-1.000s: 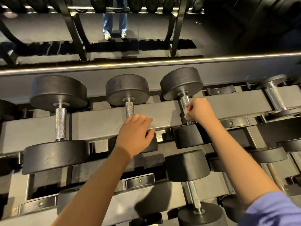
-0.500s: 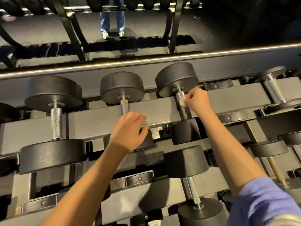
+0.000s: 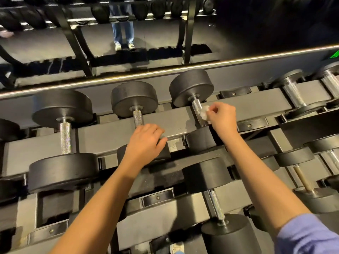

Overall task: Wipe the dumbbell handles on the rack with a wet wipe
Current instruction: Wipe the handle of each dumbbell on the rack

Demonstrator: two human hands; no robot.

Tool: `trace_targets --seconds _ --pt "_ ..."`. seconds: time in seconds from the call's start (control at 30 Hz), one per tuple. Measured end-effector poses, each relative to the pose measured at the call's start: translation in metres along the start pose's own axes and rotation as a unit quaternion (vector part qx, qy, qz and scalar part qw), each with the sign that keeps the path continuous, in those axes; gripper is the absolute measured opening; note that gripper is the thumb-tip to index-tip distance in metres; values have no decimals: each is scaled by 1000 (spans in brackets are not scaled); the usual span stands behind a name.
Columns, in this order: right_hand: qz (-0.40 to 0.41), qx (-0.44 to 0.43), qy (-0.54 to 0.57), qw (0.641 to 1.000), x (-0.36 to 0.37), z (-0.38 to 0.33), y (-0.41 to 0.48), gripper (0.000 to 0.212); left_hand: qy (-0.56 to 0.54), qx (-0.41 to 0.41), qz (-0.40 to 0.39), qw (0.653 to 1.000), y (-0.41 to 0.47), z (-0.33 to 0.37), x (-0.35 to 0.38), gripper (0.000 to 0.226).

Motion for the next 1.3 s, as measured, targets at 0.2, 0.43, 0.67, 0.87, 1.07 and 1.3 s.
trace_targets --seconds 0.2,0.43,0.67,0.87,1.07,1.3 --pt "82 68 110 988 -45 23 -86 6 22 102 -6 994 -25 28 17 44" --pt "24 173 83 981 -13 105 -187 6 -44 185 0 982 -50 68 51 34" --pt "-69 218 6 973 32 167 -240 6 -94 128 -177 971 -74 97 134 43" --pt "-123 227 -37 965 78 208 -256 4 -84 121 -168 975 -63 114 196 55" --pt "-91 213 -38 972 126 243 -250 6 -85 115 -129 981 -78 107 251 57" --pt "-21 135 -33 990 159 245 -217 12 -87 123 -70 986 -83 105 262 59"
Point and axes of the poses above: each hand's wrist, its own y-axis towards the middle knuckle, its own x-axis out of the palm, z = x × y, the point moved 7 cm from there along y, towards the middle knuckle, and after that the axes turned 9 degrees about -y, right-handed, at the moved point
